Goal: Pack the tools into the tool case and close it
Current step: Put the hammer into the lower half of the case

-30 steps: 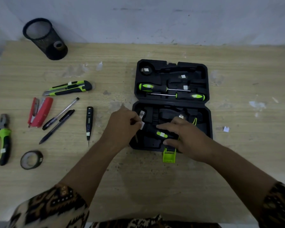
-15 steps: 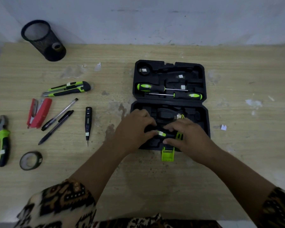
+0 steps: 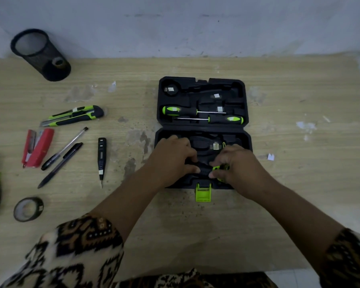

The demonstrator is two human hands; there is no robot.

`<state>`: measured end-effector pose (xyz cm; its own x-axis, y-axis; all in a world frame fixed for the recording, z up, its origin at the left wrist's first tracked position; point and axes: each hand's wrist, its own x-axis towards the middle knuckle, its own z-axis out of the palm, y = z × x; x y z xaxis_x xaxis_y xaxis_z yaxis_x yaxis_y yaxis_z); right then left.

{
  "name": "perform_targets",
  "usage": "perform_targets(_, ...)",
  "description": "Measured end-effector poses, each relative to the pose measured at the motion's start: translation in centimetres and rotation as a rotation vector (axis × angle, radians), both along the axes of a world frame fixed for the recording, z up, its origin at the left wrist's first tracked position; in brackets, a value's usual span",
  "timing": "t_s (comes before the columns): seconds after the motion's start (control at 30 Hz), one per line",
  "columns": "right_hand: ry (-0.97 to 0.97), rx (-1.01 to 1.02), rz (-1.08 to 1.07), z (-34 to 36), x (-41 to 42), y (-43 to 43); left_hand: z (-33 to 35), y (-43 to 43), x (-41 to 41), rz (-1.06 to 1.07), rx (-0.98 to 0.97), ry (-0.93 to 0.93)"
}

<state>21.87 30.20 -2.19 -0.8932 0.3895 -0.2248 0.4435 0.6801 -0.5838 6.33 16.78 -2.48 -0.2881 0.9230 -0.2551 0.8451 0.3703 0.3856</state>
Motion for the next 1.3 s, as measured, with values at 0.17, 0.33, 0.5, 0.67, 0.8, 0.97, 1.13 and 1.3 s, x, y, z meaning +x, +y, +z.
perform_targets(0.17,0.019,-0.013,-0.003,0.1,-0.1,0.1,0.7,1.0,-0.2,-0.017,-0.067,0.019)
perform_targets(0.33,0.033,0.025,0.005,0.1,0.3,-0.2,1.5,2.1,0.0,0.013,-0.184,0.012)
perform_targets(0.5,-0.096,-0.074,-0.088,0.7,-0.5,0.3,2.1,3.6,0.3,0.084,-0.298,0.059)
perform_targets(0.67,-0.405,0.011,0.069,2.2,-3.5,1.8,2.4,4.4,-0.2,0.148,-0.343,0.023)
perform_targets(0.8,-0.598,0.118,0.163,1.7,-5.4,2.0,2.0,5.0,-0.3,0.165,-0.354,-0.007)
perform_targets(0.97,-0.587,0.09,0.136,1.2,-5.2,2.1,1.7,4.3,-0.5,0.158,-0.32,-0.066)
perform_targets(1.13,-0.51,0.031,0.143,1.3,-5.4,2.5,2.0,2.2,-0.2,0.219,-0.19,-0.015)
perform_targets(1.3,-0.38,-0.158,0.089,2.6,-5.9,2.0,1.1,-2.3,-2.6,0.477,-0.052,-0.201)
